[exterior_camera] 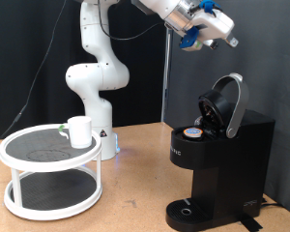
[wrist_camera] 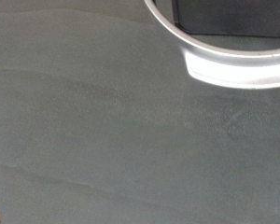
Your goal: Make a cup of coffee with the keurig machine
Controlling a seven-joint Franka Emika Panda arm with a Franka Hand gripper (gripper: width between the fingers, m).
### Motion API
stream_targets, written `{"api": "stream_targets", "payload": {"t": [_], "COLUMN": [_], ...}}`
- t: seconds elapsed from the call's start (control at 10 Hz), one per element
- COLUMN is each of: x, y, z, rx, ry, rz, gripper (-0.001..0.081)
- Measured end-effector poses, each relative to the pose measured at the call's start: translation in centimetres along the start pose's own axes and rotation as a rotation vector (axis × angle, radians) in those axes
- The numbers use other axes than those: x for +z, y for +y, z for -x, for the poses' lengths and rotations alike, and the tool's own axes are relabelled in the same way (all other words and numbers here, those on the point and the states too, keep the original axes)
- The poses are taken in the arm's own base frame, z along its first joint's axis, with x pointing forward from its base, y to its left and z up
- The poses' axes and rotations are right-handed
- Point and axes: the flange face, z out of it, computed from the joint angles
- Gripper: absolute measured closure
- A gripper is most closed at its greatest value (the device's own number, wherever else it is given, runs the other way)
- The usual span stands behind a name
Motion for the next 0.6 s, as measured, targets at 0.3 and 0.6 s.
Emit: {"api": "stream_targets", "payload": {"t": [0.3, 0.6], "x": [2.2, 4.6], "y": [2.1, 3.6], "z": [1.0, 1.9], "rx": [-0.010, 0.003], "ry": [0.105, 0.177], "rz": [-0.020, -0.026], "gripper": [0.0072, 0.0072]}}
